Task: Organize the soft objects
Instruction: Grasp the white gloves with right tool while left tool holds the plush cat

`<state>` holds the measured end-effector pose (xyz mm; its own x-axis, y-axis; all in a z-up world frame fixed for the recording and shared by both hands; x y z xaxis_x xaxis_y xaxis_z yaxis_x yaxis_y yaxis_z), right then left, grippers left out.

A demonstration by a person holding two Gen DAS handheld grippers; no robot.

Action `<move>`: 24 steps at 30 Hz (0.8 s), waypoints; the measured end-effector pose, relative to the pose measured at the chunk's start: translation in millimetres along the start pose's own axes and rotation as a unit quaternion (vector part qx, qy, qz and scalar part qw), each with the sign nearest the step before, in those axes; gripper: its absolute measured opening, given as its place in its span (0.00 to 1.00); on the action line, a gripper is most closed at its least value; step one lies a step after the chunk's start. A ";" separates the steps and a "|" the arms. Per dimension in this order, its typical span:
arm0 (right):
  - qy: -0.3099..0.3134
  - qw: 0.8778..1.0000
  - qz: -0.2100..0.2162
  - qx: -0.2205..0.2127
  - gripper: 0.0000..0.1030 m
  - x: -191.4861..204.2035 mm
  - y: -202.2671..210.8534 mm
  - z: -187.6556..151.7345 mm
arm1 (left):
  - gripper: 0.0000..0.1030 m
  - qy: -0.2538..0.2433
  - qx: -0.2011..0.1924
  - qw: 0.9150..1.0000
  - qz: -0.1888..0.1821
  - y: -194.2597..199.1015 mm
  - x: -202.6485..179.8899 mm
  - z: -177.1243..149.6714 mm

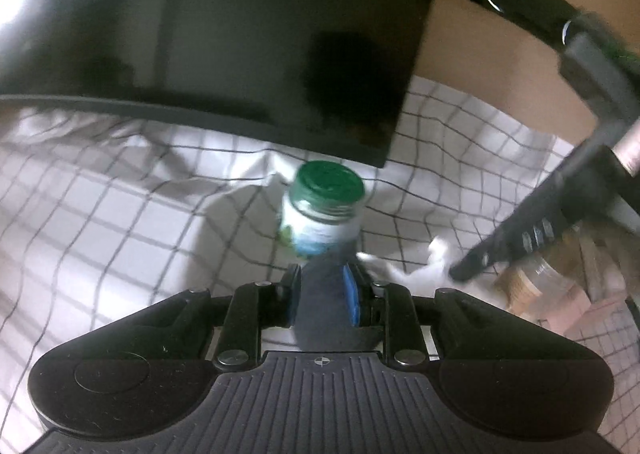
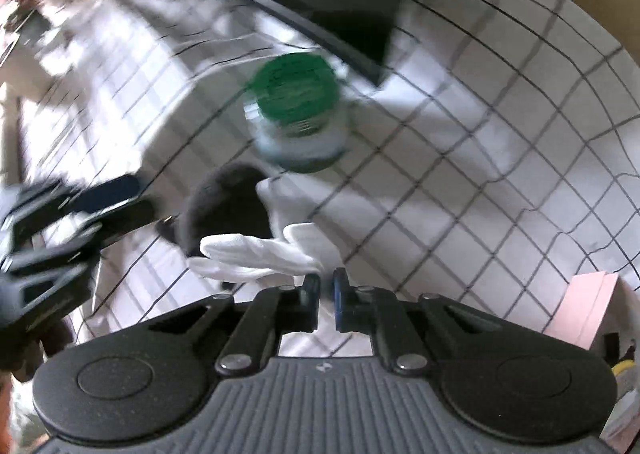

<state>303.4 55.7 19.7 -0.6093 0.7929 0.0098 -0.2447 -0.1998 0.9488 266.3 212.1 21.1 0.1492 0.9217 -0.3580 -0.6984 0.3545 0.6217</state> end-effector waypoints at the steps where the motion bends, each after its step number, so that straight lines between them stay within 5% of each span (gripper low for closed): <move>1: 0.007 1.000 -0.007 -0.007 0.07 5.4 2.1 -4.0 | 0.25 -0.004 0.003 1.000 0.002 -4.2 -4.0 0.3; 7: -0.017 0.999 -0.018 -0.037 0.07 32.3 -10.4 -36.1 | 0.28 -0.057 0.060 0.995 0.048 -32.9 -17.5 -9.7; 14: 0.014 0.998 -0.040 -0.039 0.07 58.2 -28.2 -87.4 | 0.56 -0.024 0.105 0.994 0.035 -55.2 -20.8 -15.0; 24: -0.001 0.996 -0.066 -0.060 0.10 52.2 -27.7 -124.3 | 0.67 -0.011 0.101 0.992 0.075 -76.5 -15.8 -19.7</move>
<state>184.6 31.0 -45.3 -0.5638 0.8184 -0.1112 -0.4114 -0.1615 0.8970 303.6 167.3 -34.6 0.0714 0.9687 -0.2378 -0.5595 0.2363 0.7944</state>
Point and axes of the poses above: each gripper's, at about its wrist camera, not at the fingertips, and y roughly against the way its jaws point, x to its left, z to its top, the point moved 9 cm from there along -y, roughly the way its jaws point, and after that the axes turned 14 degrees about y, right-handed, at the moved point
